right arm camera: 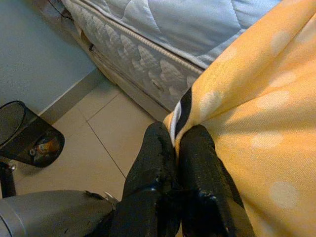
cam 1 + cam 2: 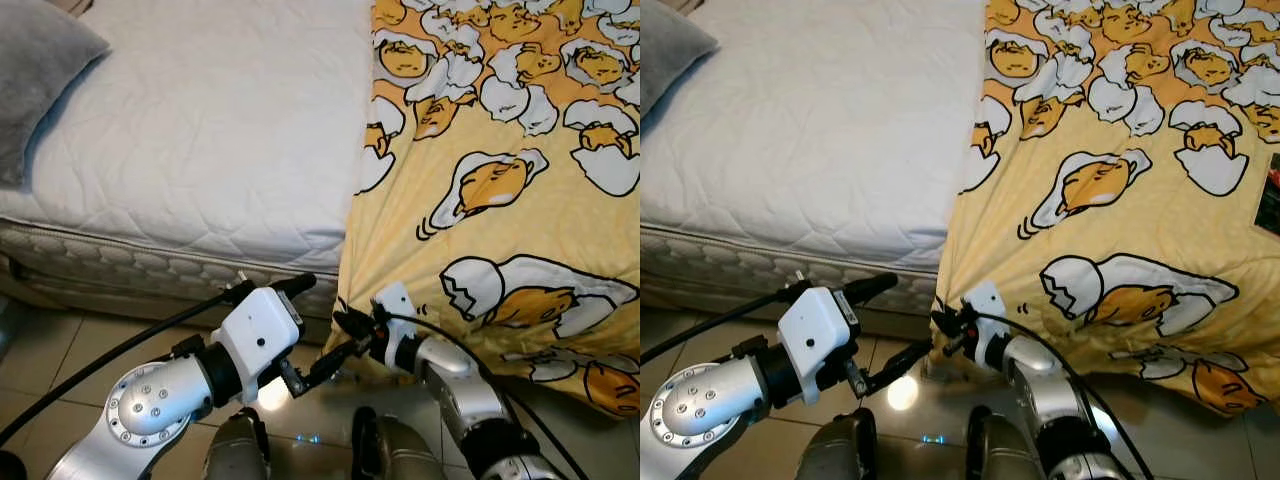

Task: Clean up the room

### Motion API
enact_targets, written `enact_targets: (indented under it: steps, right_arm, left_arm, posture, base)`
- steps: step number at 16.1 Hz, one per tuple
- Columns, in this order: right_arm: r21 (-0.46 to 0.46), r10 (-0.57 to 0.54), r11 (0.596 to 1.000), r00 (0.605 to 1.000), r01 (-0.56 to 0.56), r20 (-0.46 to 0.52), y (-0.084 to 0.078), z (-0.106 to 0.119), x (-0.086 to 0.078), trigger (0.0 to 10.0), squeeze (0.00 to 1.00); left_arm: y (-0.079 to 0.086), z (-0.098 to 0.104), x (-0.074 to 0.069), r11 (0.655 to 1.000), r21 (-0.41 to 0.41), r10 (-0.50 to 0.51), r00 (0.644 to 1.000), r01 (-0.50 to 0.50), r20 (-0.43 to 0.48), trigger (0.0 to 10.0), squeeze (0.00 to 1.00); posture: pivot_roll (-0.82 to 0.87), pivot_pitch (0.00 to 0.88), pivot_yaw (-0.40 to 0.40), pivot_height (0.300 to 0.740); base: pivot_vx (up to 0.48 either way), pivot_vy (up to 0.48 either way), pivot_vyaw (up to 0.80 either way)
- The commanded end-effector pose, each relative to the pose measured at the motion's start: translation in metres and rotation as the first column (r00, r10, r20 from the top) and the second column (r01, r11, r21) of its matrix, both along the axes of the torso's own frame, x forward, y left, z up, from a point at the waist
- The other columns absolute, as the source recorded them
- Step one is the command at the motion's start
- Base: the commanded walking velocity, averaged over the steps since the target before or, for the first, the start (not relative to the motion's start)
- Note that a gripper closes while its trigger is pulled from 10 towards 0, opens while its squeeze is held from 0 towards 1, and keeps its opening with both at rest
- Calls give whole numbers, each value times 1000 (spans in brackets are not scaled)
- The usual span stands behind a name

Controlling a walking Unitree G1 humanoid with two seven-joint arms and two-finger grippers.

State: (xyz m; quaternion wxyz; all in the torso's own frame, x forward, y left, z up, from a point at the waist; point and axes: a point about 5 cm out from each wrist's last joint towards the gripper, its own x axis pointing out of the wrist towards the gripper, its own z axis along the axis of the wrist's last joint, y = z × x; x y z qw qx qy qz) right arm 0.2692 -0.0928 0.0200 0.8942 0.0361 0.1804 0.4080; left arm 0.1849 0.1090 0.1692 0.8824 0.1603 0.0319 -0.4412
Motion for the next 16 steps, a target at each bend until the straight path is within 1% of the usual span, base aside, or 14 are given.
enact_targets:
  steps: [1,2,3,4,5,6,9,10,11,12,14,15,16]
  right_arm:
    - [13,102,995,993,-101,-62,17,-10,-16,0,0]
    - [13,106,994,992,-105,-68,21,-10,-18,3961,0]
    - [0,103,995,992,-103,-70,22,-11,-19,10000,0]
    - [12,112,994,990,-111,-89,24,-11,-20,10000,0]
    - [23,117,993,988,-115,-103,24,-11,-21,10000,149]
    - [25,114,993,988,-112,-104,25,-11,-21,10000,1000]
    - [65,92,994,992,-87,-82,28,-3,-23,10000,1000]
    - [102,66,993,996,-59,-68,28,4,-21,10000,1000]
    - [106,48,993,998,-43,-51,27,8,-21,10000,1000]
    - [105,24,994,999,-20,-30,24,13,-20,10000,1000]
    - [78,-72,994,997,70,23,14,24,-15,10000,1000]
    - [86,-200,977,977,194,74,4,40,-8,10000,0]
    - [103,-295,953,950,285,99,-4,54,-5,10000,0]
  left_arm:
    - [0,-2,-1,1000,8,-3,1000,3,-4,10000,0]
    - [1,-2,-1,1000,9,-1,1000,1,-2,10000,0]
    - [1,-2,0,1000,10,0,1000,0,-1,10000,0]
    - [1,-3,1,1000,11,3,1000,-3,3,10000,0]
    - [1,-3,2,1000,12,6,1000,-6,5,10000,0]
    - [1,-3,2,1000,11,7,1000,-7,5,10000,0]
    - [1,-6,5,1000,9,20,1000,-20,12,10000,0]
    - [3,-7,11,999,-9,53,998,-52,21,10000,0]
    - [5,-7,15,997,-25,79,997,-78,27,10000,0]
    - [8,-6,19,991,-54,123,992,-121,32,10000,0]
    - [17,-8,28,957,-118,269,963,-266,13,10000,0]
    - [31,-15,35,885,-155,442,897,-440,-23,10000,0]
    - [44,-24,39,804,-159,573,818,-572,-47,10000,0]
  posture:
    - [213,219,-33,740]
    - [213,216,-34,740]
    - [214,214,-37,740]
    - [214,212,-38,740]
    - [211,209,-39,740]
    - [208,205,-40,740]
    - [188,166,-35,740]
    - [168,136,-33,740]
    - [163,127,-33,740]
    - [151,103,-34,740]
    - [123,54,-36,740]
    - [84,13,-28,740]
    - [57,0,-20,740]
  base:
    - [0,0,0]
    - [0,0,0]
    - [0,0,0]
    - [0,0,0]
    - [0,0,0]
    - [0,0,0]
    - [0,0,0]
    - [0,0,0]
    - [0,0,0]
    - [0,0,0]
    - [0,0,0]
    - [0,0,0]
    - [0,0,0]
